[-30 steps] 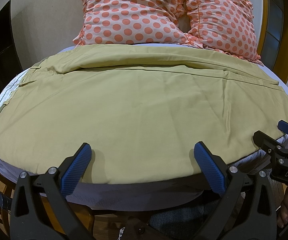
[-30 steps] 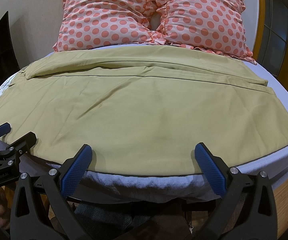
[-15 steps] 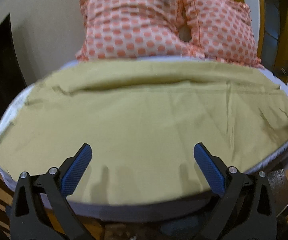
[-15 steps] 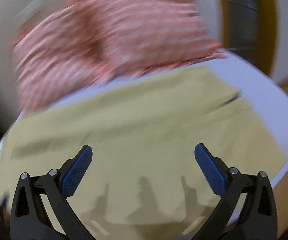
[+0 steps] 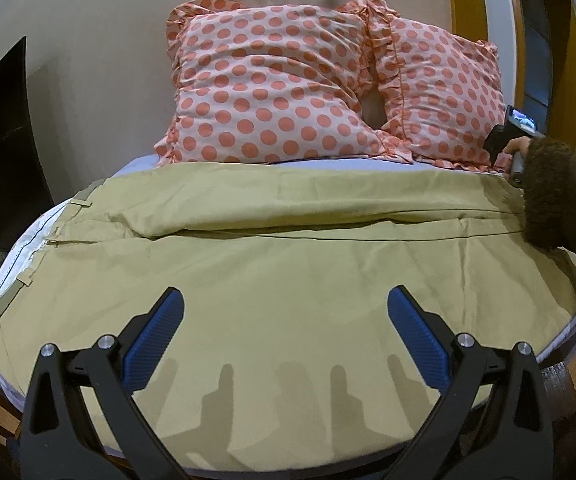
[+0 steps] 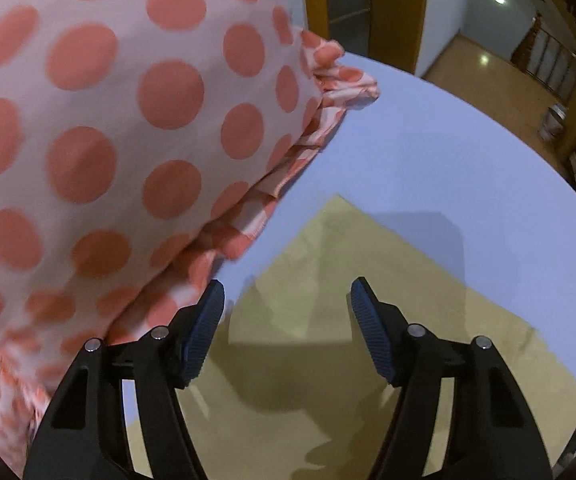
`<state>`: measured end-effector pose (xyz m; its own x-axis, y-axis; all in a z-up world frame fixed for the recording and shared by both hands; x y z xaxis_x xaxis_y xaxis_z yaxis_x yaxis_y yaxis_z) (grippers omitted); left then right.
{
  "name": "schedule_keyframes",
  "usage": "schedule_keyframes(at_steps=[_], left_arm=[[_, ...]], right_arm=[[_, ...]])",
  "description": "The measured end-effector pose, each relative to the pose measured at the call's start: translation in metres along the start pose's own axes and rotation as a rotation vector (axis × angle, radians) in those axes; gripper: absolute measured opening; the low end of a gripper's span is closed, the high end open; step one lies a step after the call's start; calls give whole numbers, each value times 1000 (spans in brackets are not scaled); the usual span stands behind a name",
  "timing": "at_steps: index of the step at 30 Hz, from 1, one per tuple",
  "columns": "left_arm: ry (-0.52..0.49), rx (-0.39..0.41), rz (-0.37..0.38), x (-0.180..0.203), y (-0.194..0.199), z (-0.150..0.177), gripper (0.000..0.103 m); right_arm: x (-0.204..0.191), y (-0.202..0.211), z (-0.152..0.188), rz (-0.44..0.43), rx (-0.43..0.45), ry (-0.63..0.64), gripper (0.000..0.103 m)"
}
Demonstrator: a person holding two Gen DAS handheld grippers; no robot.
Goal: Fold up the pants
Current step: 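Grasp the pants leg with the right gripper and lift it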
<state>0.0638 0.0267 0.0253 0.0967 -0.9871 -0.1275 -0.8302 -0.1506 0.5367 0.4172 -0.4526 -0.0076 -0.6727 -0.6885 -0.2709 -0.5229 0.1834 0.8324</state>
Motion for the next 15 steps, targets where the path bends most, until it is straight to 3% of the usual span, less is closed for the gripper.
schedule_keyframes(at_steps=[2, 4, 8, 9, 11, 15], left_arm=[[-4, -11, -8, -1, -5, 0, 101], [-6, -27, -14, -1, -12, 0, 101], [21, -41, 3, -4, -17, 2, 101], [33, -44, 6, -6, -18, 3, 101], [51, -47, 7, -9, -18, 3, 101], [83, -37, -5, -17, -11, 2, 101]], right_arm=[[0, -15, 0, 64, -2, 0, 68], [-1, -19, 1, 106, 48, 58, 61], [8, -19, 2, 40, 115, 119, 24], [15, -18, 1, 12, 134, 119, 16], [26, -15, 0, -50, 156, 107, 11], [62, -4, -2, -283, 151, -36, 5]])
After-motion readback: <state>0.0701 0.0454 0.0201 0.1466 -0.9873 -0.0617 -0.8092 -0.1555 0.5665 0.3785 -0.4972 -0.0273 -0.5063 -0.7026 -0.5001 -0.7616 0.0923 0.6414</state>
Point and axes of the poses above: each gripper's, at about its wrist camera, not at the fingertips, and y roughly against the way its jaws point, x to its right, z to its underside, the point moved 4 cm from there along -y, roughly the way its jaws point, and after that the axes turned 9 degrees about -z, right-handed, at the moved point
